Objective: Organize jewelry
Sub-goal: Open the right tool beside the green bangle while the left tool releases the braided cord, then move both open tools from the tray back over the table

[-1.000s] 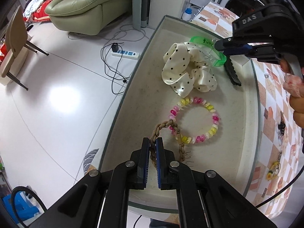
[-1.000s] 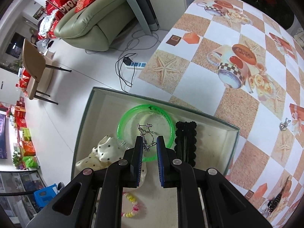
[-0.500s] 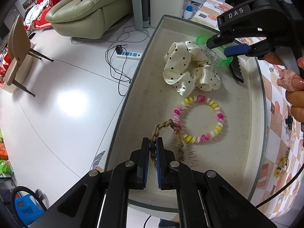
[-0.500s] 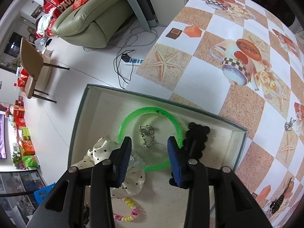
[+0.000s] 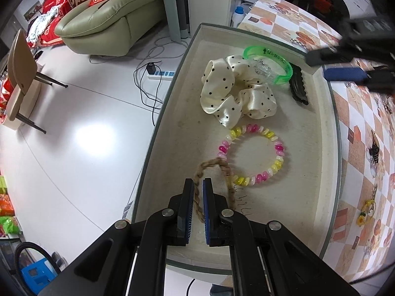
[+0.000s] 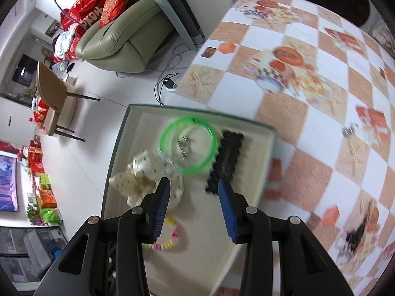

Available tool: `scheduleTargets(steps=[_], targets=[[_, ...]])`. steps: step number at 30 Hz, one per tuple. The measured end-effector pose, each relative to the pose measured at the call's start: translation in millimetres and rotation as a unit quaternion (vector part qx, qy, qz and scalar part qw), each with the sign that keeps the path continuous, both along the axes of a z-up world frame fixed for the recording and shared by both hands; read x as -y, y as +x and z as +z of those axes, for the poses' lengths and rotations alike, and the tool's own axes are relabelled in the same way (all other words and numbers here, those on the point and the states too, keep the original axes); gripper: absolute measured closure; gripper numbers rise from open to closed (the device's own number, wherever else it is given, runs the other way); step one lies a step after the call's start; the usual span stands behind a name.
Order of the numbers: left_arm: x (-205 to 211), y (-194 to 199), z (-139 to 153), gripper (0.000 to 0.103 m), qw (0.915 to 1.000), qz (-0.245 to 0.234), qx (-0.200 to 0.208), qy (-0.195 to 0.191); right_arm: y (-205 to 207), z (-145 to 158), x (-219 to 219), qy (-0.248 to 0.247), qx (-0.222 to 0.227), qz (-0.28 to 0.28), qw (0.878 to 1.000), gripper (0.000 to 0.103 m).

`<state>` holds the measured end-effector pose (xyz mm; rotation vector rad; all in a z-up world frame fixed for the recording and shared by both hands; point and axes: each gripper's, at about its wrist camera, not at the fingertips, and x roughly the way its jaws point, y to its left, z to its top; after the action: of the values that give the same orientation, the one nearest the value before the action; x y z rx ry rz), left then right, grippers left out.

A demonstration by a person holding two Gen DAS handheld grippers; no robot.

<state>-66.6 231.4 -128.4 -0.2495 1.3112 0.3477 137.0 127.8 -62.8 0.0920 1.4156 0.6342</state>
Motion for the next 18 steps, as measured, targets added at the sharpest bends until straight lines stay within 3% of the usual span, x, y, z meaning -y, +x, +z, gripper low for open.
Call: scheduleTargets(steps=[3,4,5,6,8,13,18], targets=[[3,1,3,0.091,0.9999,-0.011,-0.002,0.011,-11,4,22,0.002,-0.004,-0.013,1.000,0.059],[5,3,3,0.083,0.9997,-0.016,-0.005,0.016,-15,5,30,0.002,-0.006,-0.019,1.000,0.059],[6,3,3,0.031,0.9996,-0.019,-0.008,0.017,-17,5,35,0.003,-0.008,-0.022,1.000,0.059],[7,4,6,0.000,0.9995,-0.015,-0.006,0.025,-20,6,42,0.003,-0.011,-0.027,1.000,0.059],[12,5,13,0.000,0.9988,-0.023,0.005,0.043,-26,8,57,-0.001,-0.010,-0.033,0.999,0.059],[21,14,19,0.000,0.9981,-0.039,0.004,0.049,-40,12,93,-0.011,-0.013,-0.053,0.998,0.055],[37,24,34,0.000,0.9971,-0.055,0.012,0.051,-52,11,132,-0.019,-0.021,-0.084,0.996,0.033]])
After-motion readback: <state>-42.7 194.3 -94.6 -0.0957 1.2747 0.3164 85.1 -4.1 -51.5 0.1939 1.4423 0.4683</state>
